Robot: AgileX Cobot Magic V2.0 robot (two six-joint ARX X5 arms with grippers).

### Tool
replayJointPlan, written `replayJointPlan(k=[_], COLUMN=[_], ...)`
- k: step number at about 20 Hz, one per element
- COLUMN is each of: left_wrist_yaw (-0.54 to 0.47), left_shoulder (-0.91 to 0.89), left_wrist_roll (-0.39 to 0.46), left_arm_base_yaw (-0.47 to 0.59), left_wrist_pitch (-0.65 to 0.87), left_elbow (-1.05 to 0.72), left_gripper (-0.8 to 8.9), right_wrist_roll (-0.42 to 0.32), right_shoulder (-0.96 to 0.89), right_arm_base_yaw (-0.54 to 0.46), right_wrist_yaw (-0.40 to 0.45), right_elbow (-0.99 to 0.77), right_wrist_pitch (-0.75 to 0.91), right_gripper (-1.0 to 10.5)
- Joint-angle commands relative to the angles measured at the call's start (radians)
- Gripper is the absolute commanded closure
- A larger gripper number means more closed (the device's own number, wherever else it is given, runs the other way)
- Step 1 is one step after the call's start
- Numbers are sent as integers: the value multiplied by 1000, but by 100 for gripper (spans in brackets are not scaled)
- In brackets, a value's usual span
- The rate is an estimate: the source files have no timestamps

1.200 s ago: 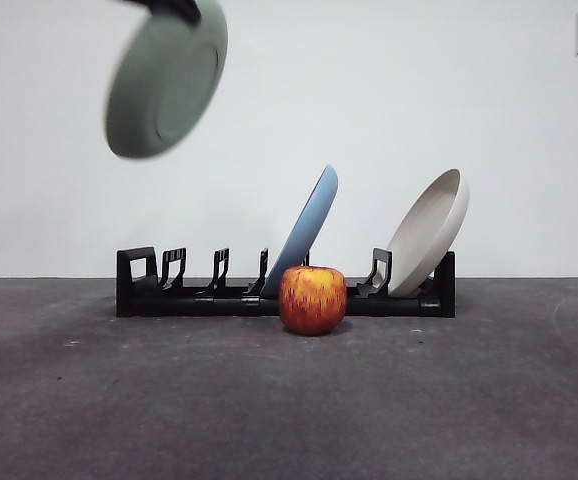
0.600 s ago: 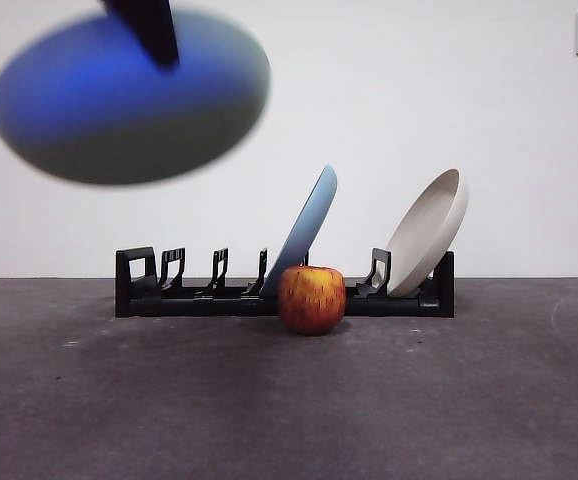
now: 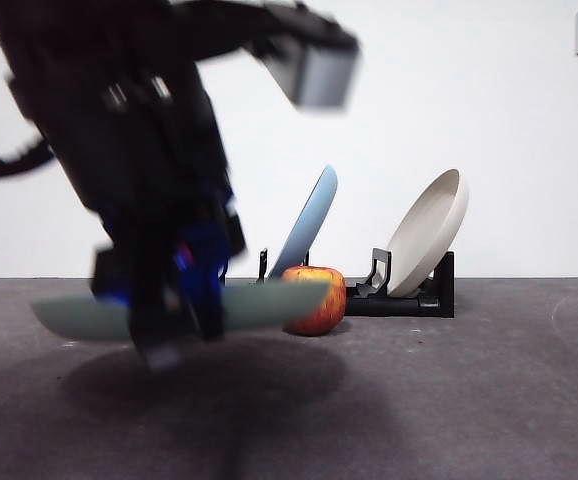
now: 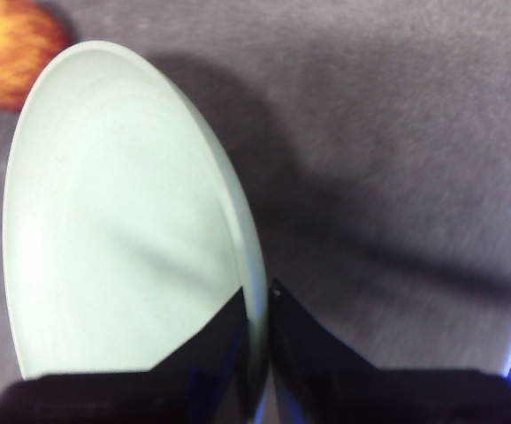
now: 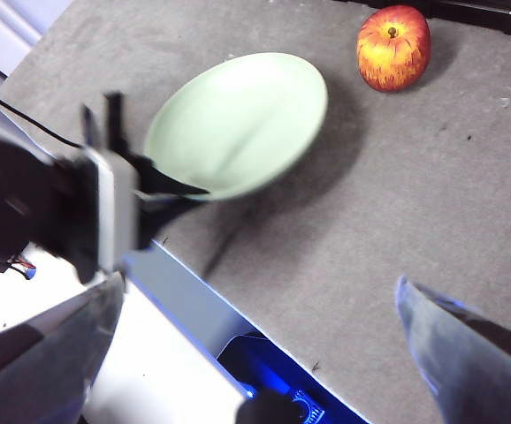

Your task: Take the green plate from the plate rack,put the plate on the table,take the apple from the table,put the apple in the plate

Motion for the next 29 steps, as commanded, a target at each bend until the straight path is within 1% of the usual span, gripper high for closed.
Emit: replayJointPlan(k=[1, 6, 10, 11, 12, 13, 14, 19, 21, 24, 29], left_wrist_yaw=[-6, -53, -6, -1, -1, -1, -1, -25, -25, 6, 114], left_shoulder=[76, 163, 166, 166, 166, 166, 164, 107, 62, -40, -209], left_wrist_roll=[15, -6, -21, -23, -23, -23, -23, -23, -35, -113, -206], left_arm_base_yaw=[-24, -47, -47, -47, -47, -47, -47, -47, -48, -49, -49], left_wrist_pitch=[49, 132, 131, 132, 134, 134, 134, 124, 78, -45, -206], left_elbow=[-4, -4, -4, -4, -4, -4, -4, 27, 64, 161, 369], left_gripper=[819, 820, 802, 746, 653, 590, 556, 556, 557, 557, 558], right_wrist_roll=[6, 6, 6, 6, 6, 6, 6, 6, 6, 8, 80], right_shoulder=[-1, -1, -1, -1, -1, -1, -1, -1, -1, 6, 87], right_arm_base_yaw=[2, 3, 3, 3, 3, 3, 3, 3, 3, 3, 25], right_wrist_yaw=[-2, -2, -2, -2, -3, -3, -3, -6, -6, -5, -5], right_elbow=[3, 3, 3, 3, 3, 3, 3, 3, 3, 3, 3], right_wrist_pitch=[1, 2, 2, 2, 2, 2, 2, 1, 2, 18, 173], right_gripper=[257, 258, 257, 258, 257, 258, 257, 258, 258, 257, 257])
